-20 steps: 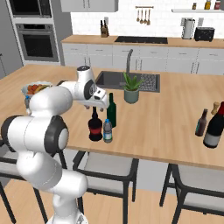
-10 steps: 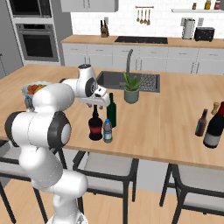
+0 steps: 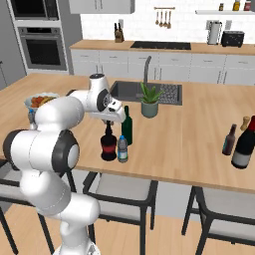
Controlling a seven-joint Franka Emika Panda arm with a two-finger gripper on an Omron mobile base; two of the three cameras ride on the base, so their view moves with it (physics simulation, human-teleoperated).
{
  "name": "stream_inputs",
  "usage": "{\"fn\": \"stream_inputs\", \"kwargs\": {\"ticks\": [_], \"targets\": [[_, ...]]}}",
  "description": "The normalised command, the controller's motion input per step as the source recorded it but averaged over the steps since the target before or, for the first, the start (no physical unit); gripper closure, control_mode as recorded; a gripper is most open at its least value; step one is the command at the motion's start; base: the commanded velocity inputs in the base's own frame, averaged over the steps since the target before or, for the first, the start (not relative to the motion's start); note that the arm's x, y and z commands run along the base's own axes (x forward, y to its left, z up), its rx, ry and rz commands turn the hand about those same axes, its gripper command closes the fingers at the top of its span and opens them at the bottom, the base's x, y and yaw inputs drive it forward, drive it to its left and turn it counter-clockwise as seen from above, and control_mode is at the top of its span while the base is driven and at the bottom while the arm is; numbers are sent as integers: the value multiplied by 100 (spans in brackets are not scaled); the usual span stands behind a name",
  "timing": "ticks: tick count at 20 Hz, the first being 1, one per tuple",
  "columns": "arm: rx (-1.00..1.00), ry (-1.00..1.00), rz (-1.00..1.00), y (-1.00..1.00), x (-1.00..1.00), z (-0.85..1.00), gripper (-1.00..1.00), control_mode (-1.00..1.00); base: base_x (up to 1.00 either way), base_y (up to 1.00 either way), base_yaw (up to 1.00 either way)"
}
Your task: Move the plastic bottles in the middle to the plastics group, and the glass bottles in the middle to the glass group.
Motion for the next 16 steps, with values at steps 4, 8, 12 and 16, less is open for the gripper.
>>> {"fn": "stream_inputs", "kwargs": {"ticks": [4, 8, 12, 16], "targets": [[12, -5, 5, 6, -62, 33, 100, -100, 0, 0, 0], [5, -1, 4, 2, -77, 37, 100, -100, 0, 0, 0], [-2, -1, 4, -8, -81, 24, 100, -100, 0, 0, 0], [-6, 0, 4, -27, -73, 13, 100, -100, 0, 0, 0]]}}
